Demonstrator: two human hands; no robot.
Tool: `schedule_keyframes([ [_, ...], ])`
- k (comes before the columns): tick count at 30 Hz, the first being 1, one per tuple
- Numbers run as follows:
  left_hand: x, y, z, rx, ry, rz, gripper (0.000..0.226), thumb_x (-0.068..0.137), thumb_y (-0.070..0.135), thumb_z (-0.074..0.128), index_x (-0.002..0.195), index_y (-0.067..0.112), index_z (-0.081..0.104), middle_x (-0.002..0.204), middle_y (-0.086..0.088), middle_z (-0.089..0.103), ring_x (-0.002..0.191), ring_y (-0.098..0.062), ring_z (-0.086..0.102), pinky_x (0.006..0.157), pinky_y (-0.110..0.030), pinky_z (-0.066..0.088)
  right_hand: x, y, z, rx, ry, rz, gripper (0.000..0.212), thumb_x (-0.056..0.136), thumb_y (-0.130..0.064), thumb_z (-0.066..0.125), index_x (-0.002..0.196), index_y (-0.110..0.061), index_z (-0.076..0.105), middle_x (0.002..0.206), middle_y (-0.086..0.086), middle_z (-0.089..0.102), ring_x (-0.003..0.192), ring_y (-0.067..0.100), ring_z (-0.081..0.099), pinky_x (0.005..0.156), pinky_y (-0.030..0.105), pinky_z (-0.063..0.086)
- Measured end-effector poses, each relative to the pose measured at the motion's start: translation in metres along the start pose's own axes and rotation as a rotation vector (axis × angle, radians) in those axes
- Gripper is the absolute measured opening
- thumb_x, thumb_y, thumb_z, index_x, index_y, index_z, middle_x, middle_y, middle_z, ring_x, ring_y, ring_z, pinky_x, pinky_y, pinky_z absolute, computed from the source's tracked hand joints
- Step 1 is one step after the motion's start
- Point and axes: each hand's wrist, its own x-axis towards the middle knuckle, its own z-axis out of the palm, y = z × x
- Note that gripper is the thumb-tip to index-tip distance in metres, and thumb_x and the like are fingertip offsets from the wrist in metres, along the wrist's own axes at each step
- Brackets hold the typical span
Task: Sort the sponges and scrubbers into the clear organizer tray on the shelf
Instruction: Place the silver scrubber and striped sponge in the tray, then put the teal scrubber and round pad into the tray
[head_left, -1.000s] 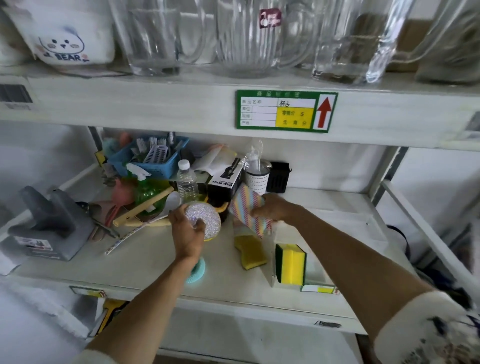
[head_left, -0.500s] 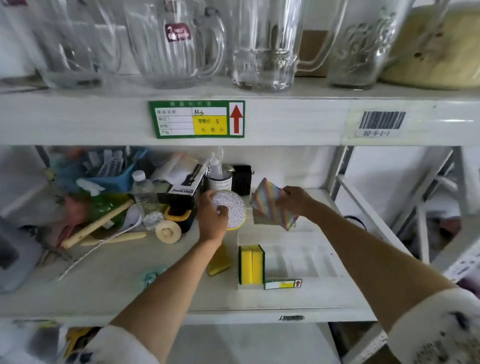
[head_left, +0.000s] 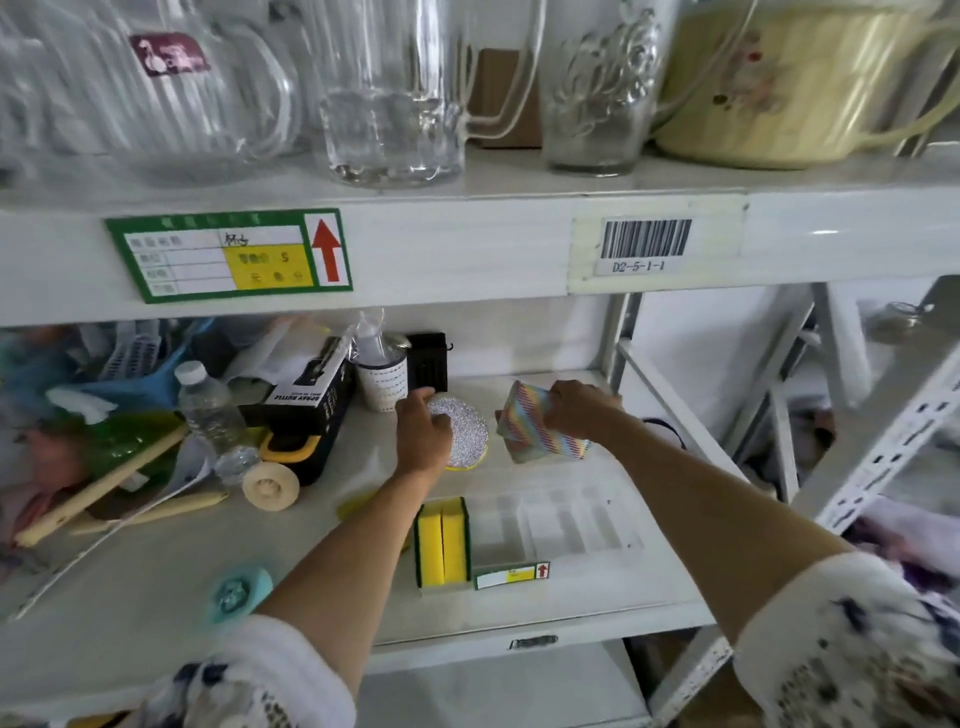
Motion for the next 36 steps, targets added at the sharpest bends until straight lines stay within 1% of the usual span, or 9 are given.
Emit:
schedule_keyframes([
  [6,0.006,-0.008,0.012,0.045,-0.124,0.029,0.052,0.078,-0.014,0.044,0.126,0.004,0.051,0.13,-0.02,0.05,0.123,-0.03,0.048,0.104,-0.03,0.036,0.006,0.009,0.009,-0.033,-0.004,-0.03,0.042,0.083,-0.036,0.052,0.121,-0.019,0.055,0.121,0.007,0.06,0.112,0.029,0.058,0.101,0.044,0.038],
  [10,0.007,-0.012,0.013,0.091,-0.189,0.027,0.057,0.076,-0.014,0.046,0.127,0.011,0.052,0.131,-0.016,0.051,0.124,-0.028,0.051,0.105,-0.031,0.038,0.007,0.016,0.012,-0.086,-0.023,-0.031,0.044,0.087,-0.038,0.051,0.123,-0.012,0.051,0.12,0.011,0.058,0.113,0.032,0.057,0.102,0.049,0.033],
  [17,0.009,-0.017,0.01,0.231,-0.17,0.085,0.06,0.079,-0.01,0.046,0.136,0.009,0.049,0.134,-0.02,0.047,0.129,-0.032,0.045,0.111,-0.037,0.037,0.009,0.02,0.02,-0.118,-0.02,0.024,0.037,0.09,-0.032,0.047,0.12,-0.011,0.051,0.121,0.012,0.056,0.114,0.032,0.054,0.105,0.051,0.03],
  [22,0.004,-0.019,0.007,0.34,-0.165,0.141,0.064,0.082,-0.004,0.048,0.142,0.014,0.04,0.146,-0.013,0.04,0.136,-0.03,0.035,0.113,-0.039,0.034,0.002,0.016,0.018,-0.153,-0.01,0.032,0.042,0.089,-0.027,0.049,0.128,-0.012,0.048,0.126,0.012,0.05,0.12,0.031,0.05,0.109,0.051,0.029],
  [26,0.0,-0.019,0.002,0.366,-0.112,0.211,0.062,0.083,0.001,0.051,0.142,0.013,0.04,0.15,-0.012,0.037,0.14,-0.029,0.031,0.116,-0.036,0.029,-0.001,0.008,0.019,-0.188,0.09,0.009,0.04,0.086,-0.024,0.051,0.124,-0.012,0.05,0.126,0.012,0.051,0.12,0.03,0.05,0.11,0.053,0.028],
  [28,-0.004,-0.019,-0.004,0.321,-0.058,0.256,0.052,0.084,0.002,0.053,0.135,0.012,0.049,0.142,-0.012,0.046,0.134,-0.029,0.039,0.112,-0.037,0.034,-0.001,-0.003,0.021,-0.149,0.183,-0.025,0.038,0.087,-0.025,0.05,0.123,-0.014,0.054,0.125,0.01,0.053,0.119,0.029,0.051,0.107,0.051,0.03],
  [31,-0.01,-0.024,-0.018,0.24,0.003,0.306,0.035,0.085,0.001,0.054,0.119,0.009,0.059,0.122,-0.011,0.059,0.117,-0.026,0.053,0.097,-0.033,0.044,0.0,-0.03,0.024,-0.04,0.276,-0.11,0.033,0.089,-0.033,0.052,0.118,-0.02,0.062,0.123,0.006,0.058,0.117,0.026,0.055,0.1,0.044,0.033],
  [33,-0.015,-0.031,-0.03,0.2,0.019,0.304,0.027,0.086,0.002,0.055,0.111,0.009,0.06,0.115,-0.009,0.061,0.108,-0.022,0.058,0.085,-0.025,0.044,-0.003,-0.053,0.028,0.013,0.275,-0.195,0.03,0.085,-0.028,0.054,0.113,-0.023,0.064,0.12,0.003,0.06,0.115,0.023,0.056,0.098,0.041,0.033],
  [36,-0.018,-0.047,-0.055,0.189,0.027,0.273,0.025,0.087,0.004,0.055,0.111,0.008,0.059,0.113,-0.009,0.061,0.102,-0.02,0.06,0.083,-0.023,0.045,-0.012,-0.091,0.033,0.042,0.217,-0.311,0.03,0.084,-0.024,0.053,0.111,-0.025,0.064,0.117,0.001,0.063,0.113,0.022,0.058,0.095,0.039,0.034],
])
